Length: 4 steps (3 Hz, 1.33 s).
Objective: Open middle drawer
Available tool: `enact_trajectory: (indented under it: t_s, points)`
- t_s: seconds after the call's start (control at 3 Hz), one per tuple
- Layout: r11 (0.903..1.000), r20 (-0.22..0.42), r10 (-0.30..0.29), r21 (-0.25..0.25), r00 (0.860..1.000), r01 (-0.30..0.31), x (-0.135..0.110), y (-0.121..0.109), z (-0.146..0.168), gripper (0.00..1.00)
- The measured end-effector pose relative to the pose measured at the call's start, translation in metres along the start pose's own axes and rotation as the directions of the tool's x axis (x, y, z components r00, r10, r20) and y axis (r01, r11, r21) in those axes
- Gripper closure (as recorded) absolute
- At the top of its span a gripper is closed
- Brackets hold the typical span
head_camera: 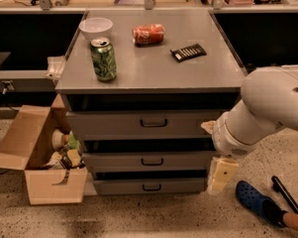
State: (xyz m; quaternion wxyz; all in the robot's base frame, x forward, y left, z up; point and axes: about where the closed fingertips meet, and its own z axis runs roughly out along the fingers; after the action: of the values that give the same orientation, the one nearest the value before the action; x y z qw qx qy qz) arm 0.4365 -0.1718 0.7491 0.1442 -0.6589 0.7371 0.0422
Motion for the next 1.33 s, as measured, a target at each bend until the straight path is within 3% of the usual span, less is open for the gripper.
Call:
enact_trajectory:
  t_s: [0.33, 0.67, 1.0, 1.33]
  points:
    - [1.0000, -0.002, 0.001, -0.001, 1.000, -0.001, 0.001, 0.000, 0.004, 0.00]
    - [0.9998, -0.046, 0.018, -0.008, 0.999, -0.019, 0.027, -0.002, 0.064, 0.00]
    - [0.9995, -0.050, 0.003, -0.030, 0.999, -0.004, 0.062, -0.003, 0.157, 0.00]
    - [0.9982, -0.034, -0.016, -0.058, 0.999, 0.014, 0.074, -0.004, 0.214, 0.00]
